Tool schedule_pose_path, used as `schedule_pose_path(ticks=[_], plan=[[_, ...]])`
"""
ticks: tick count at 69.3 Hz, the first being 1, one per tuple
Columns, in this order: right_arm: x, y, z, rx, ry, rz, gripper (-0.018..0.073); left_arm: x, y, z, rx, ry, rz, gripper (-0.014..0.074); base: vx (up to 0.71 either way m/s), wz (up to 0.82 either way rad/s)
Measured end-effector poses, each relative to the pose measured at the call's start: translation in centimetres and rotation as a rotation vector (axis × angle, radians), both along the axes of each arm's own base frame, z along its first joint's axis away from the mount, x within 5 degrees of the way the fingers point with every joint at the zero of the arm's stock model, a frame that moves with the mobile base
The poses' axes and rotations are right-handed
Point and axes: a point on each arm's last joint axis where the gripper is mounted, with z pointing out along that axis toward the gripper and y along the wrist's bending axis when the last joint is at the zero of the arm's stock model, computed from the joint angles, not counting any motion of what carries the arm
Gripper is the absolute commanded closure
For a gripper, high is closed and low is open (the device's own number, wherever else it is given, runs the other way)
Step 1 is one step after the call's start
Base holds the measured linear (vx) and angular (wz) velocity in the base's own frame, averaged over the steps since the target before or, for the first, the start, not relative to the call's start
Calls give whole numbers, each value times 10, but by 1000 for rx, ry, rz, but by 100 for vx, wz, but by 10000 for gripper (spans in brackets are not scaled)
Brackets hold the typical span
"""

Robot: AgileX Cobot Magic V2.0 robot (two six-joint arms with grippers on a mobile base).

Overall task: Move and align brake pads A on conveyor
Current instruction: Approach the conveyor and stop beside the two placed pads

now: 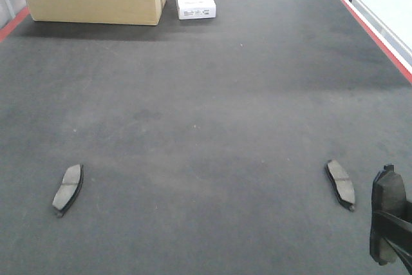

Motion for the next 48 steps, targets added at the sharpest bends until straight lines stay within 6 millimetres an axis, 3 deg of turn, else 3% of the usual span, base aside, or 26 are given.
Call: schedule_pose_path(ticks=[48], plan=[[0, 0, 0, 0, 0, 0, 564, 0, 0, 0, 0, 0, 0, 603, 3, 1]])
